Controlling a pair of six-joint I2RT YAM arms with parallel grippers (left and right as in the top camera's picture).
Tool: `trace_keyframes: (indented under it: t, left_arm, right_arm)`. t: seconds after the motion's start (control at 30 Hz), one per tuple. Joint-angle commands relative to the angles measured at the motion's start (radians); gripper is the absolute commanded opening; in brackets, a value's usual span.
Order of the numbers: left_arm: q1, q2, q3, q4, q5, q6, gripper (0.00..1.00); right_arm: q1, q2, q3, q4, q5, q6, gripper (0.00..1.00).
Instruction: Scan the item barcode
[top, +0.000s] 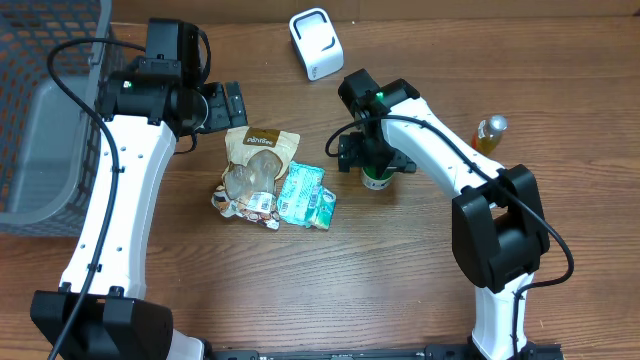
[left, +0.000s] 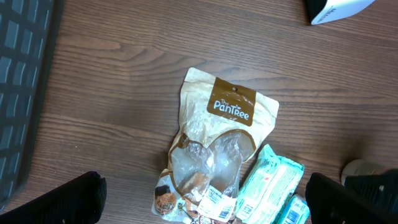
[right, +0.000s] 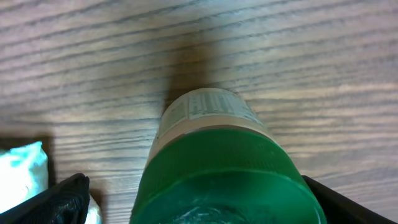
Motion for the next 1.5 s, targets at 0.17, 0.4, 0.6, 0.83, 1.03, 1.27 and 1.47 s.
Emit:
trace_keyframes:
  t: [0.17, 0.4, 0.6, 0.83, 1.03, 1.27, 1.47]
  left_arm:
    - [-0.002, 0.003, 0.009, 0.004, 0.007, -0.006, 1.00]
    - [-0.002, 0.003, 0.009, 0.004, 0.007, -0.006, 1.00]
    - [-0.002, 0.003, 0.009, 0.004, 0.007, -0.006, 1.00]
    - [-0.002, 0.003, 0.009, 0.004, 0.007, -0.006, 1.00]
    - [-0.002, 0.003, 0.009, 0.004, 0.007, -0.006, 1.00]
    - [-0.002, 0.003, 0.009, 0.004, 0.007, -0.006, 1.00]
    - [-0.002, 0.003, 0.009, 0.004, 0.007, -0.006, 1.00]
  right_arm:
    - [-0.003, -0.015, -0.010, 0.017, 0.023, 0.172, 0.98]
    - [-0.003, -0.015, -0.010, 0.023, 0.102, 0.179, 0.94]
    - [-0.003, -0.014, -0.010, 0.044, 0.102, 0.179, 0.95]
    - [-0.003, -0.014, -0.042, 0.068, 0.101, 0.180, 0.94]
    - [-0.003, -0.015, -0.068, 0.087, 0.100, 0.182, 0.76]
    - [-0.003, -0.015, -0.068, 0.060, 0.087, 0.173, 0.71]
    - [-0.003, -0.015, -0.068, 0.042, 0.086, 0.071, 0.60]
